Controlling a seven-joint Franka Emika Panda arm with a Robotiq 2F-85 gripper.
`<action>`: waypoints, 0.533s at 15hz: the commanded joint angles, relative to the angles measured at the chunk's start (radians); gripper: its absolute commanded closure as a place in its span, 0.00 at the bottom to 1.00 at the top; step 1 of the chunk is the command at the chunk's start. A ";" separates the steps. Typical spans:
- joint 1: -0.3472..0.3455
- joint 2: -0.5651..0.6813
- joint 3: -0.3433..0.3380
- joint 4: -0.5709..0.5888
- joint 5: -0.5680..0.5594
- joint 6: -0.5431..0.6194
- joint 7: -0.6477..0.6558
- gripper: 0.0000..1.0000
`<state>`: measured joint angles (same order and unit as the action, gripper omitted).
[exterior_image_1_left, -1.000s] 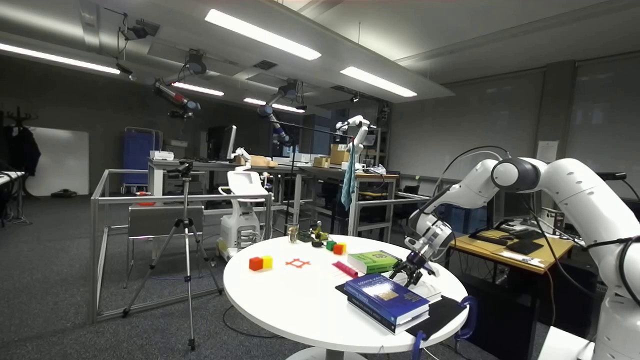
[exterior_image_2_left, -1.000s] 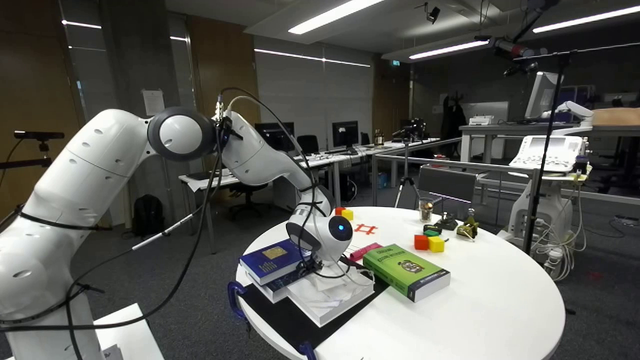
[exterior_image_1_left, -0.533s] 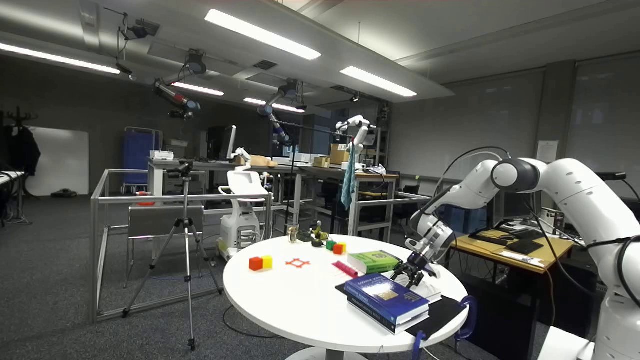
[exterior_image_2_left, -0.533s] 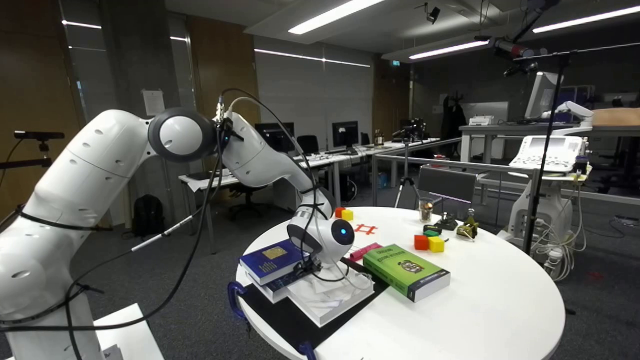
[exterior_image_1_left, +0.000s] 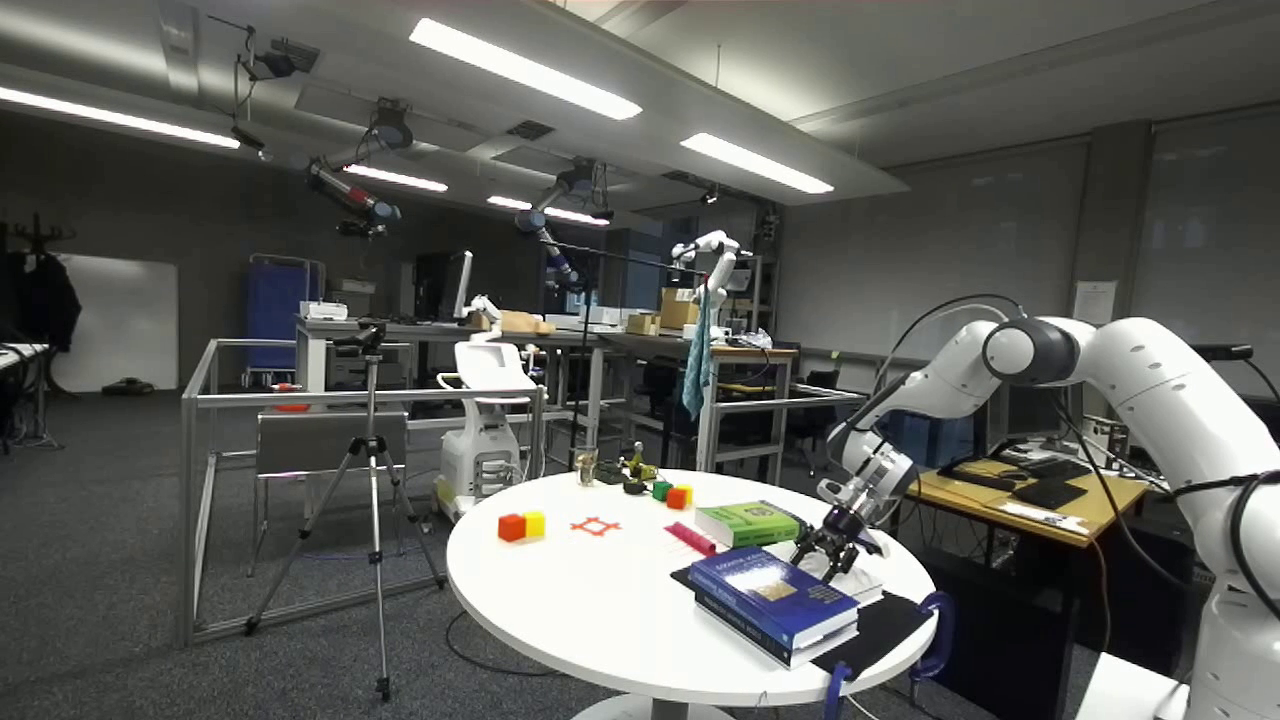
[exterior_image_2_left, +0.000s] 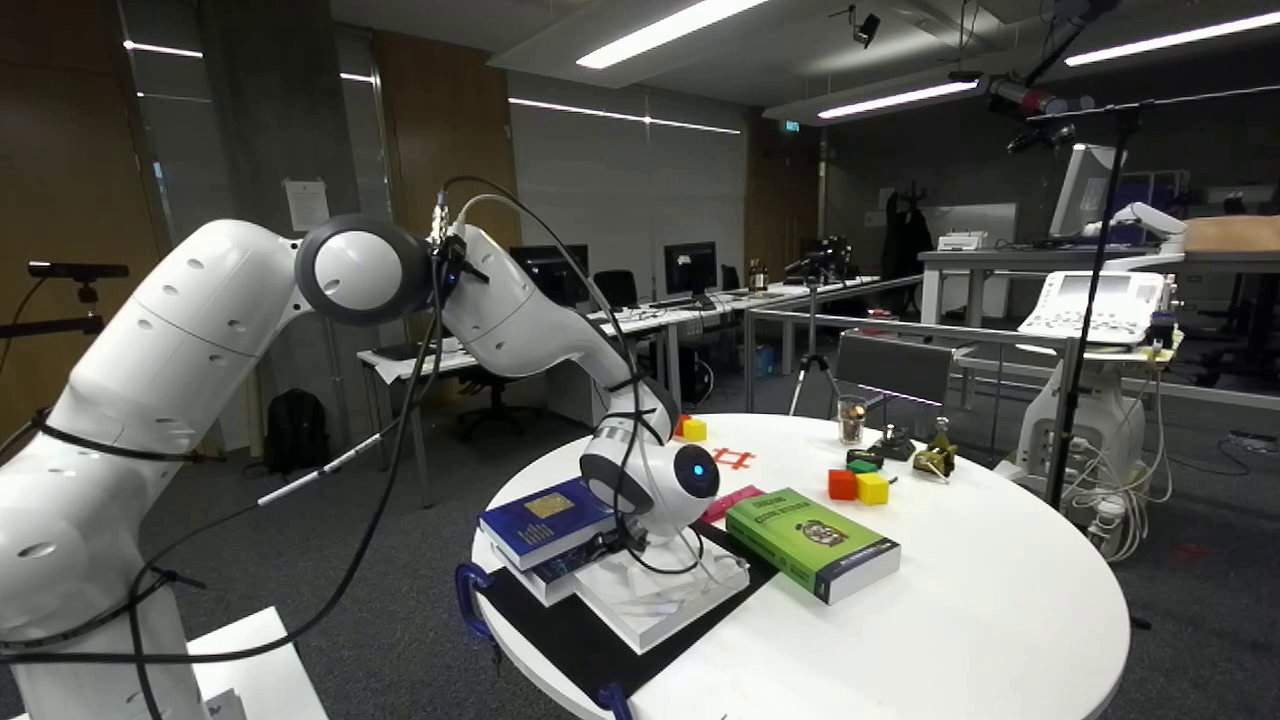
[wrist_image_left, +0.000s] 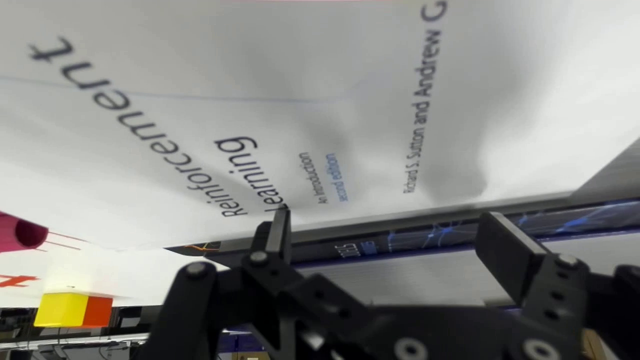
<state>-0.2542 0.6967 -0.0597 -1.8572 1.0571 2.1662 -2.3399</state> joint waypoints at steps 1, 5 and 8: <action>-0.019 -0.001 0.004 0.016 -0.028 -0.045 -0.009 0.00; -0.016 0.005 0.012 0.017 -0.029 -0.045 -0.016 0.00; -0.016 0.010 0.018 0.018 -0.027 -0.043 -0.035 0.00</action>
<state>-0.2553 0.6982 -0.0523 -1.8572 1.0456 2.1592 -2.3494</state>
